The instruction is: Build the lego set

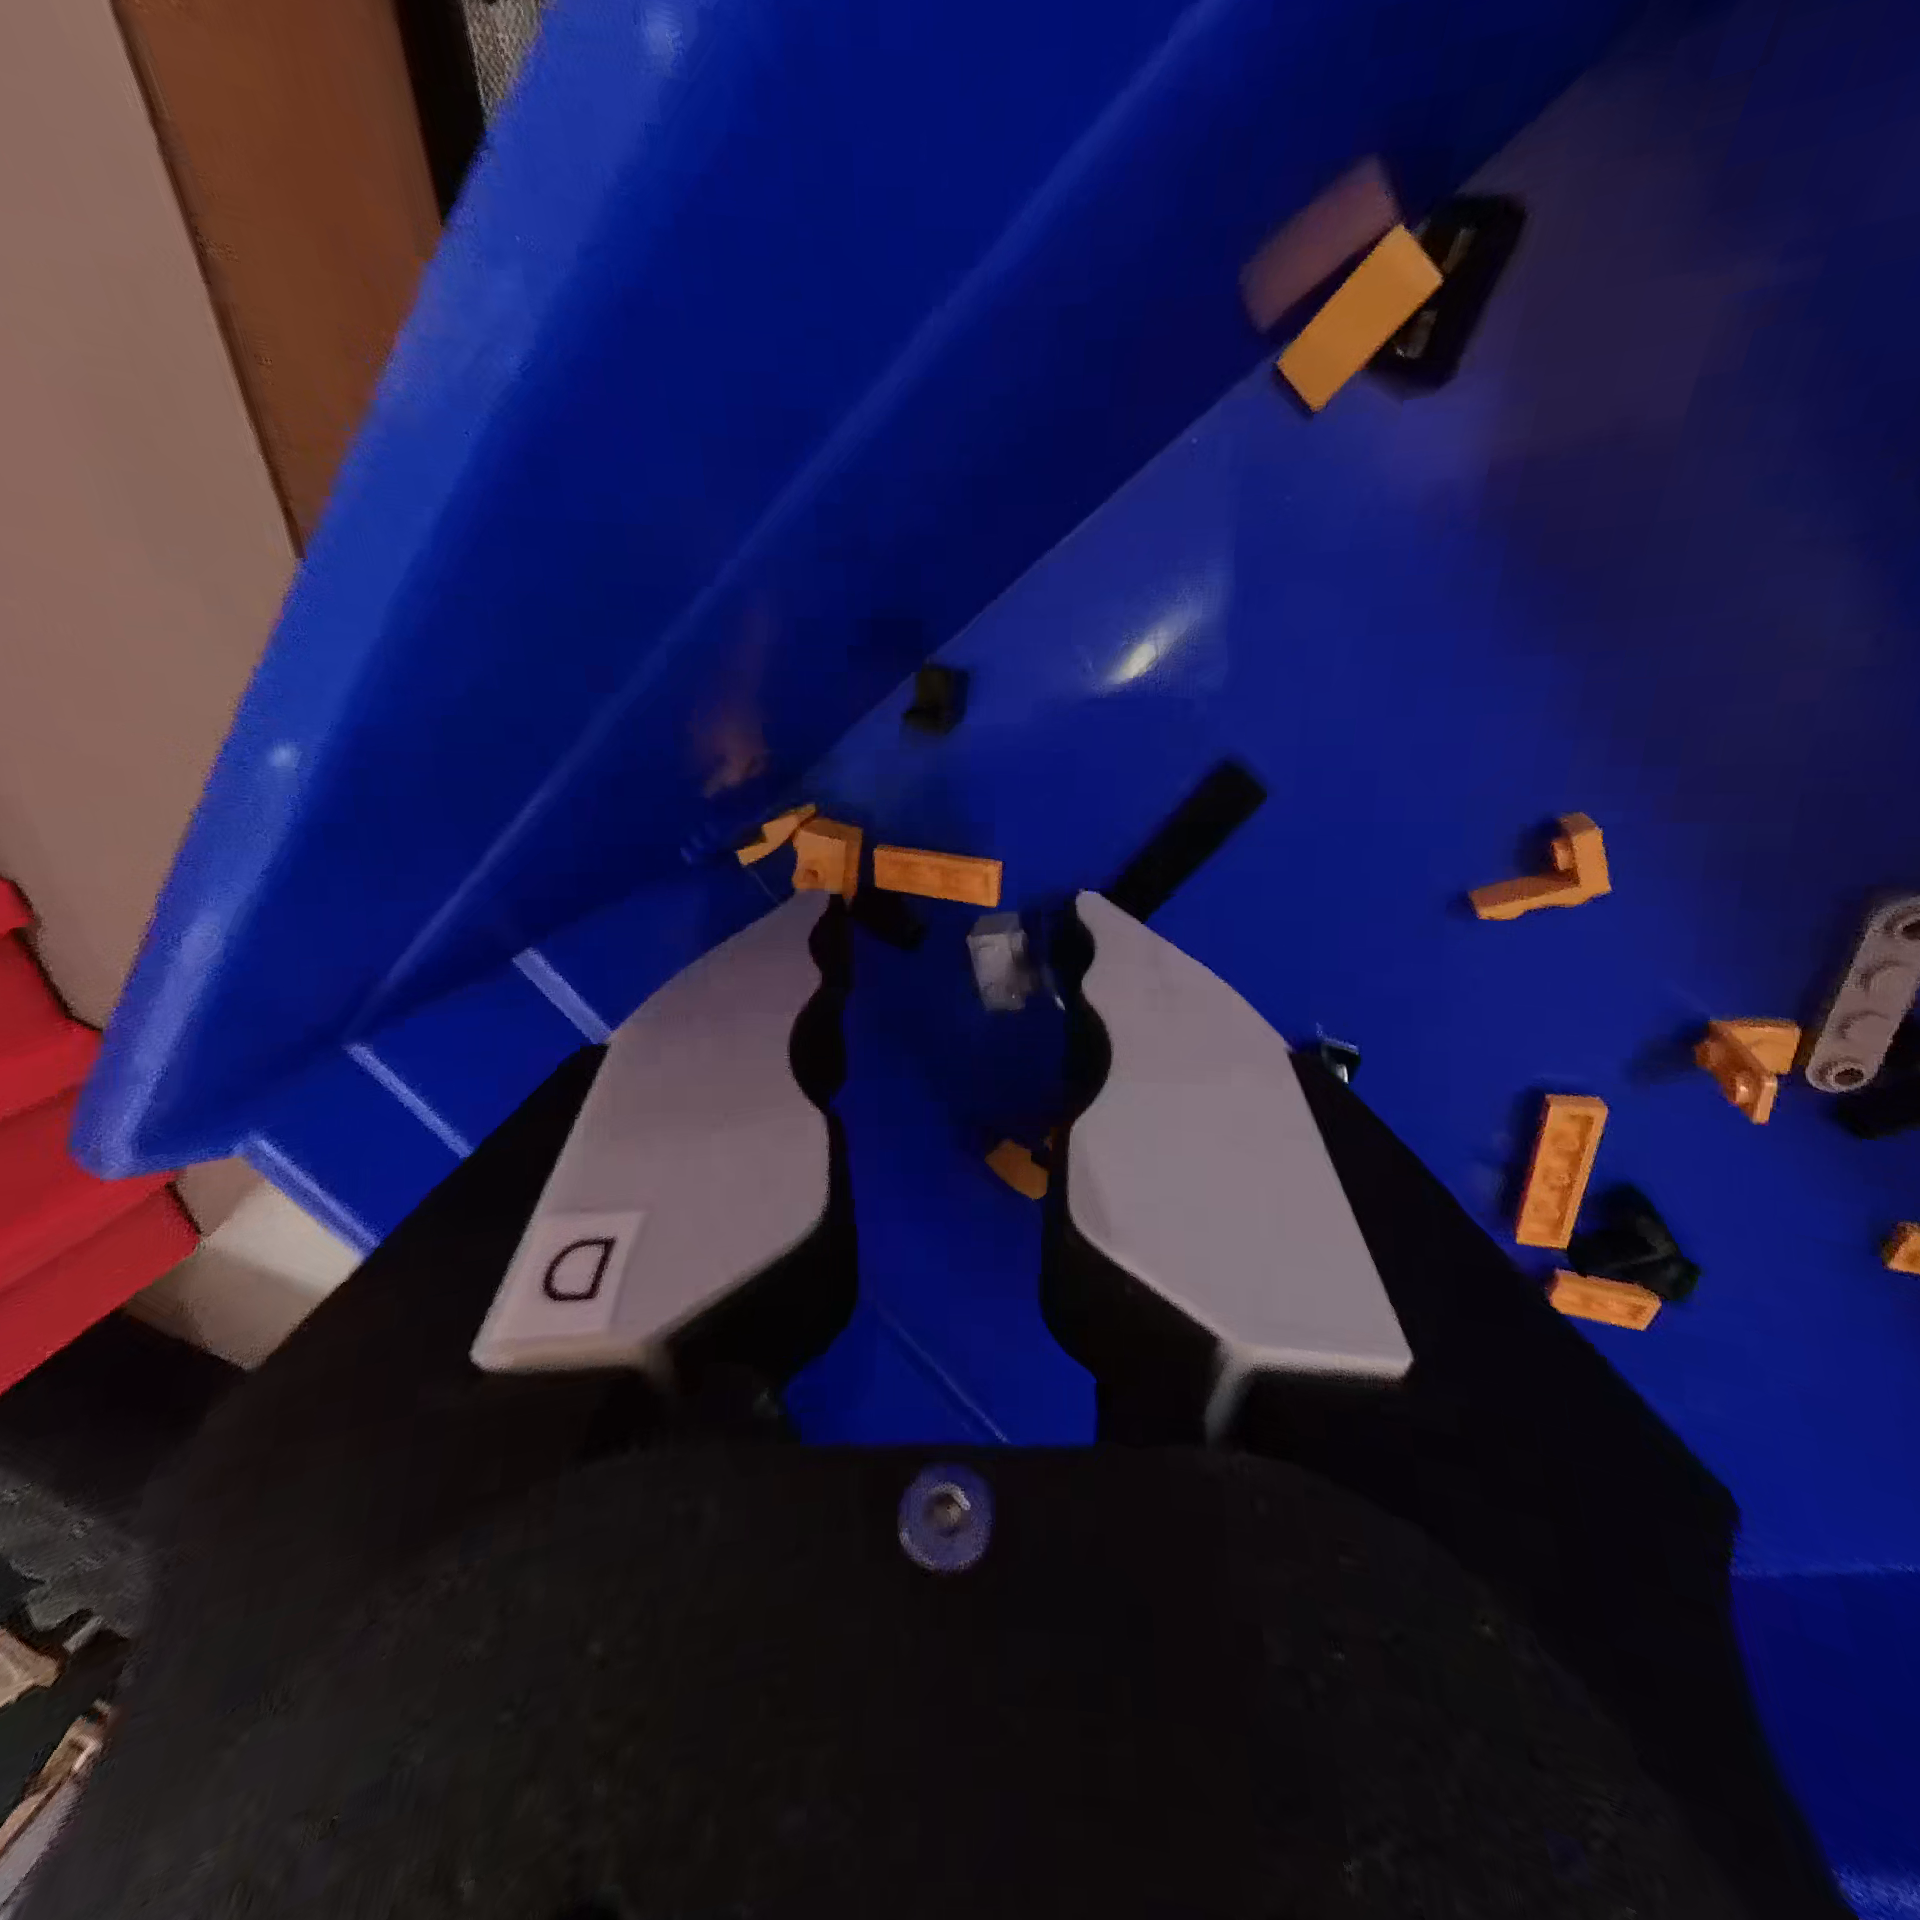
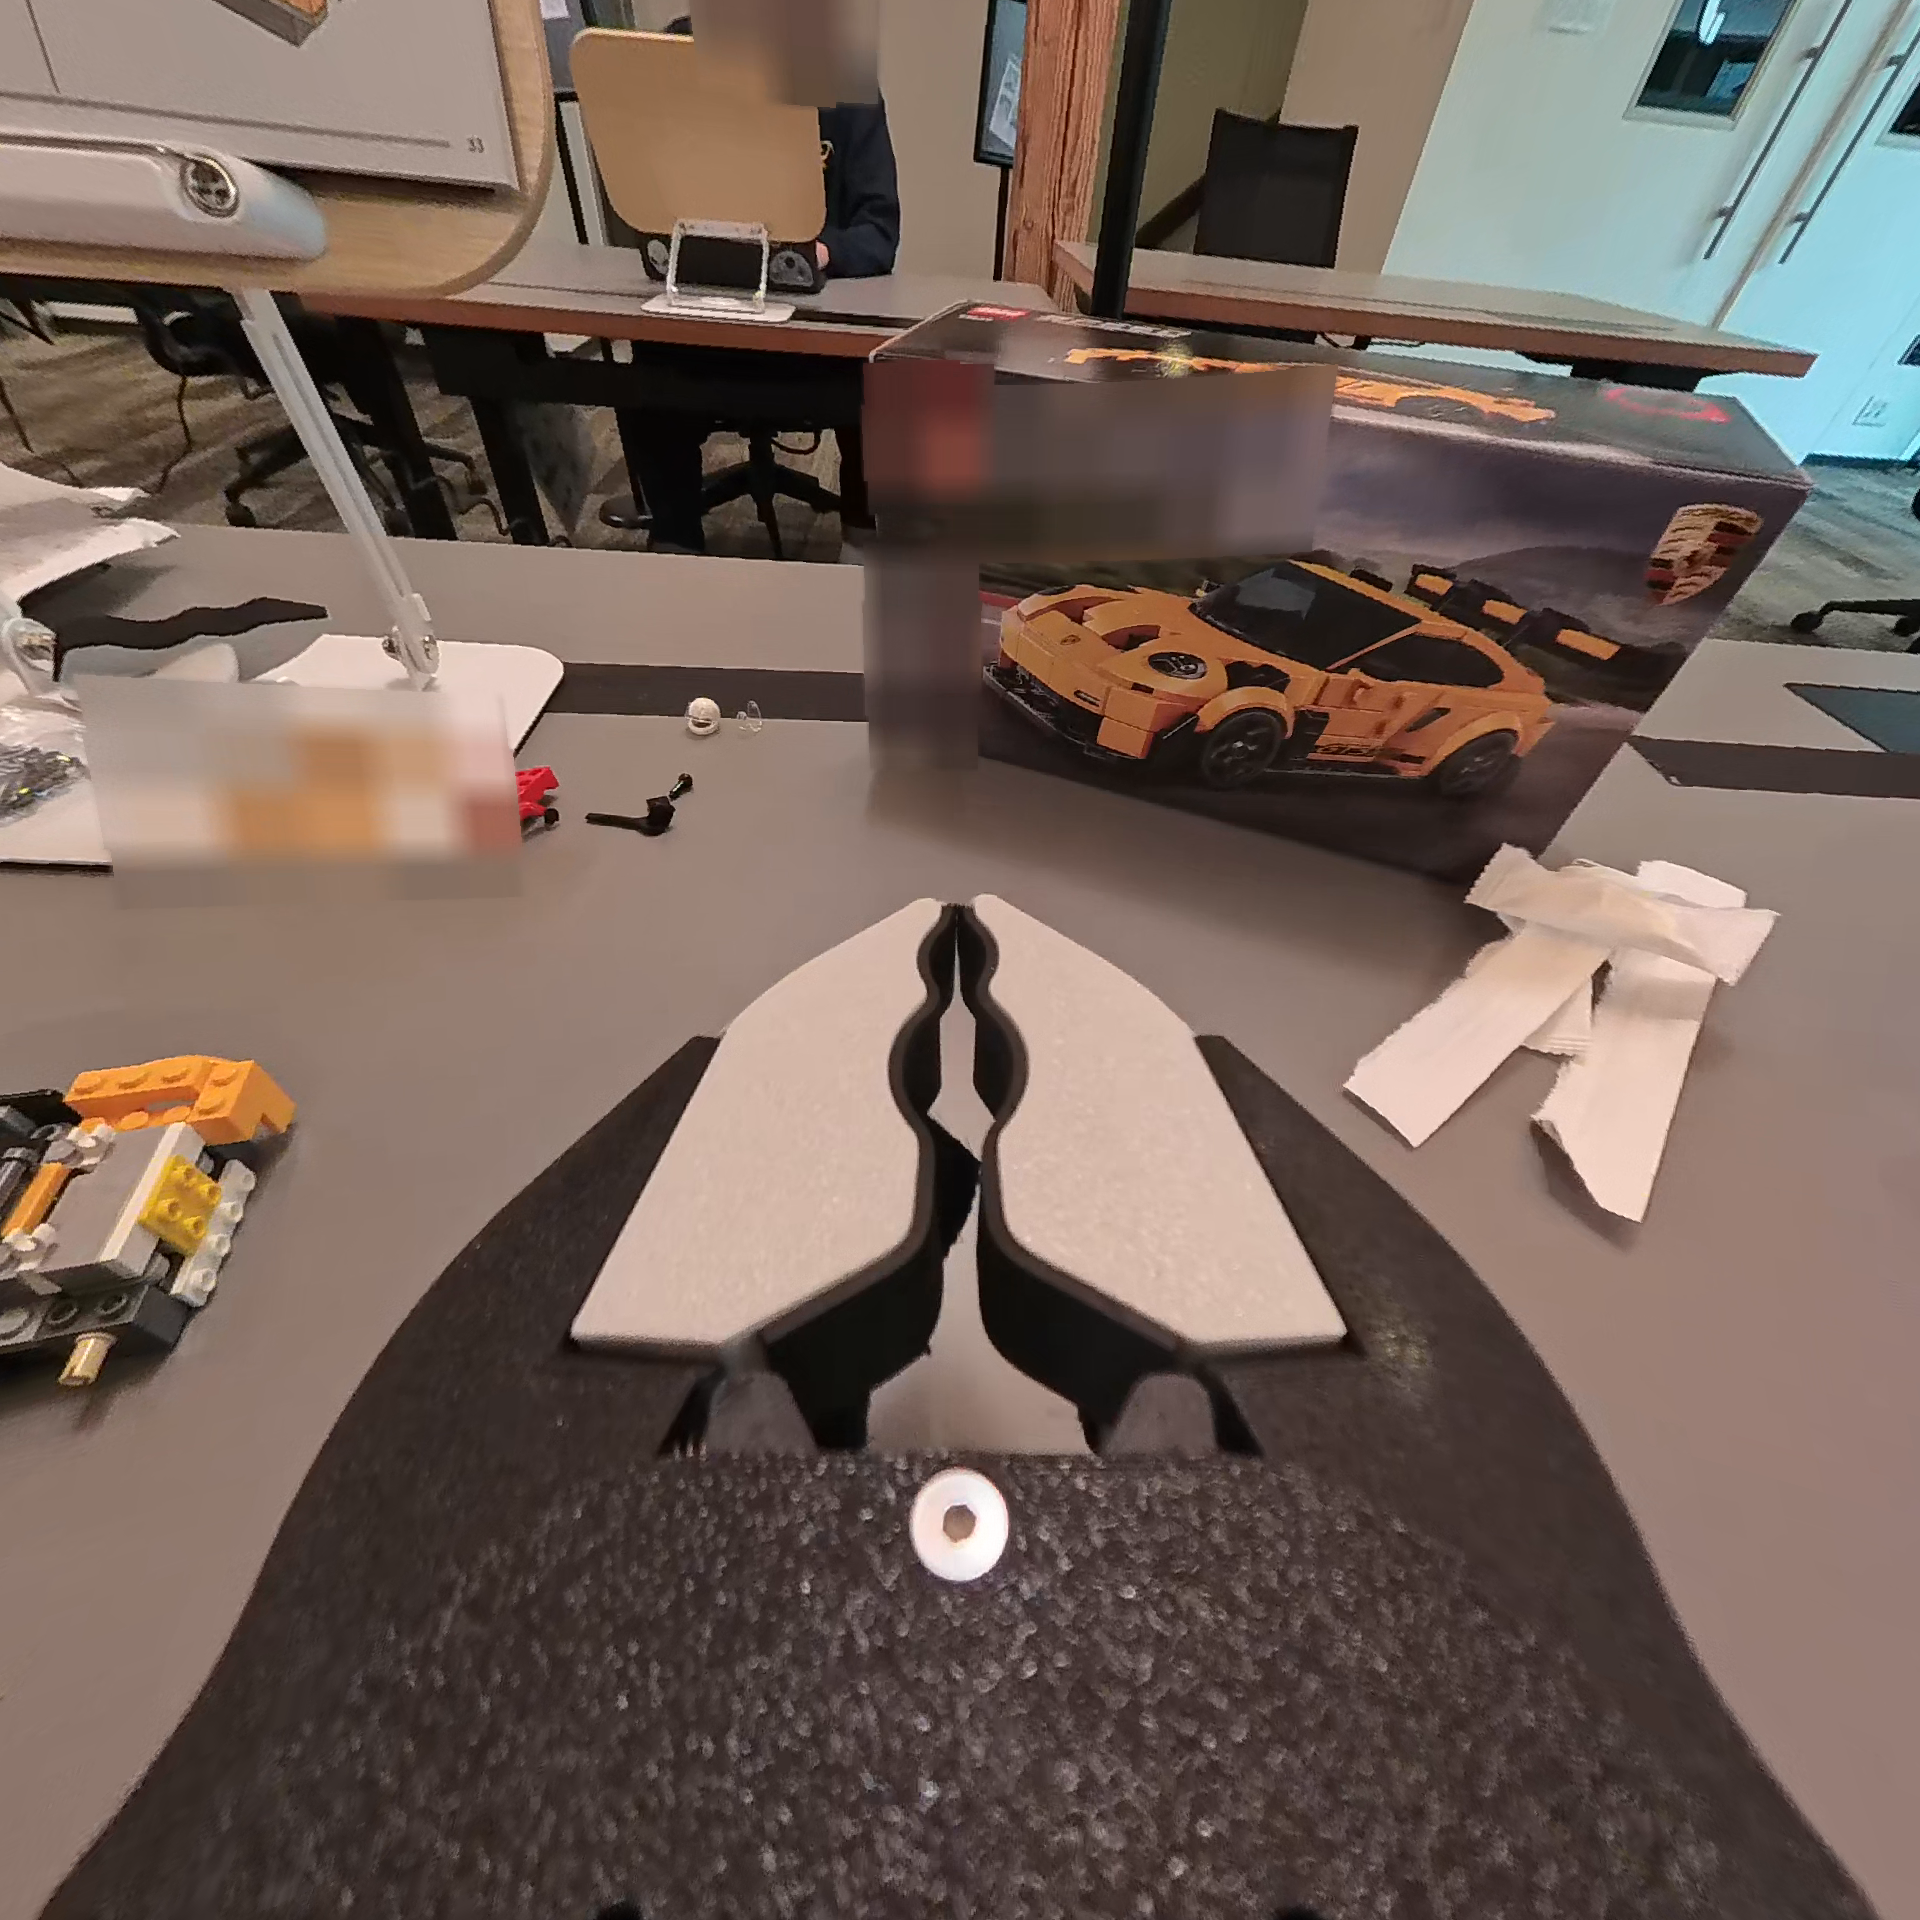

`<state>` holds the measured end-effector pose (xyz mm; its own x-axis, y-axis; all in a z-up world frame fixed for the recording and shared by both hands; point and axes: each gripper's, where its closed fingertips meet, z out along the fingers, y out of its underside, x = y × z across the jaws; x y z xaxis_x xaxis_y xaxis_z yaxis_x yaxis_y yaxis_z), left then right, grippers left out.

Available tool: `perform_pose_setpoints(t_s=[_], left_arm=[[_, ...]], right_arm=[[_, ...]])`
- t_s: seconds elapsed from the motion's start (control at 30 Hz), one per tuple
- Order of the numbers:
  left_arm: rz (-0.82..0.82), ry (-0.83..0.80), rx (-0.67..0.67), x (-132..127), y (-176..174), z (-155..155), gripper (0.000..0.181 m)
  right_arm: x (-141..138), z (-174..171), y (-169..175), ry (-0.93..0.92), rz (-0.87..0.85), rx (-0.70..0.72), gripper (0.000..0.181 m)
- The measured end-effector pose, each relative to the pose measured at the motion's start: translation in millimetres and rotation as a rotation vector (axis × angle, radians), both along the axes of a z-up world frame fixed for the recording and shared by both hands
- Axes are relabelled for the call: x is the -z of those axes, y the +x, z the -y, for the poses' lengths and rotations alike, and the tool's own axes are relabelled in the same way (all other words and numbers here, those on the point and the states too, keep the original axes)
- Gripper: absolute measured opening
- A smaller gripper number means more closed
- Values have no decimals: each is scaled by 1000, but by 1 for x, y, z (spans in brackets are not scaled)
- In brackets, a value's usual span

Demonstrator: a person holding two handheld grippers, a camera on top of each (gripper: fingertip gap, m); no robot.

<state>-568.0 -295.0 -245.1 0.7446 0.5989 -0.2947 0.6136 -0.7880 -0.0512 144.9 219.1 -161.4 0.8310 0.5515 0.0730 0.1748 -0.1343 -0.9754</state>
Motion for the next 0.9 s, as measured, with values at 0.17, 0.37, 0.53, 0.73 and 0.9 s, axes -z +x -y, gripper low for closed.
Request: perform_pose_setpoints(t_s=[0.17,0.37,0.53,0.73,0.9], left_arm=[[125,-30,-21,8,11,2,11],[232,-15,47,6,35,-3,11],[190,77,143,-18,52,-22,11],[112,358,549,-102,165,-98,11],[203,461,1072,-110,357,-172,10]], right_arm=[[2,0,-1,-13,-2,-10,0],[3,2,-3,-22,-7,-30,0],[3,3,-5,-23,-9,-42,0],[1,4,-7,-12,-8,-50,0],[0,7,-11,-1,1,-69,0]])
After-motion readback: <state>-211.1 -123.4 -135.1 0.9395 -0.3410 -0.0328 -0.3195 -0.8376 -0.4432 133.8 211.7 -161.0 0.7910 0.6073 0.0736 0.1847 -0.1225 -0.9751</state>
